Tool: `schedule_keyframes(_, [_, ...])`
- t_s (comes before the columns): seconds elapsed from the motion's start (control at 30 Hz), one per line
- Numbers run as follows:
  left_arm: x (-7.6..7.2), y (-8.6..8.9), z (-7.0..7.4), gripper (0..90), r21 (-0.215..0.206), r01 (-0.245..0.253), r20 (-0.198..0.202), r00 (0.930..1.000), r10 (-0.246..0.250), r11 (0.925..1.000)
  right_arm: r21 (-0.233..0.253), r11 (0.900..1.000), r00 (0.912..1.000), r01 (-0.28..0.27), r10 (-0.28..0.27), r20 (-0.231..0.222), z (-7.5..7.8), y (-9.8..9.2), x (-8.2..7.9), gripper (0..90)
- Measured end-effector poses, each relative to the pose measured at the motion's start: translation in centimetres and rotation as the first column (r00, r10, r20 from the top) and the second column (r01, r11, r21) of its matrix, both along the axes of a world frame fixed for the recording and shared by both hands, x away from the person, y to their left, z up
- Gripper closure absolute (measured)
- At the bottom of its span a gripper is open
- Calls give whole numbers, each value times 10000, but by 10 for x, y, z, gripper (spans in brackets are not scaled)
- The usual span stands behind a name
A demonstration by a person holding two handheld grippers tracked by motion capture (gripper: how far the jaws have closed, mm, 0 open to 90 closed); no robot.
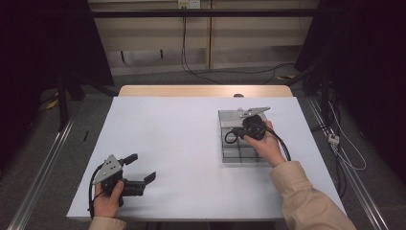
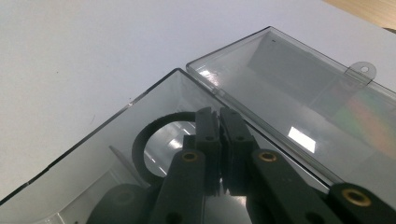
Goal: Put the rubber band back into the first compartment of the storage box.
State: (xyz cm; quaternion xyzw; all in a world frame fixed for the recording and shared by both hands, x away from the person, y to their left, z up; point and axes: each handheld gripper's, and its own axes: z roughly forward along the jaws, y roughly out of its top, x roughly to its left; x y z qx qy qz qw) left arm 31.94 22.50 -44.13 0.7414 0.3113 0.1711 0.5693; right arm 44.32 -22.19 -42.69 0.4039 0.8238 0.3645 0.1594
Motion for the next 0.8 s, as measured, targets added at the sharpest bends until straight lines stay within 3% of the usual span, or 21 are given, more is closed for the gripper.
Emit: schedule_keyframes(0.8, [0, 0, 0, 24, 27, -14, 3, 10000, 14, 10000, -2, 9997, 9997, -226, 226, -16, 1, 5, -2, 857])
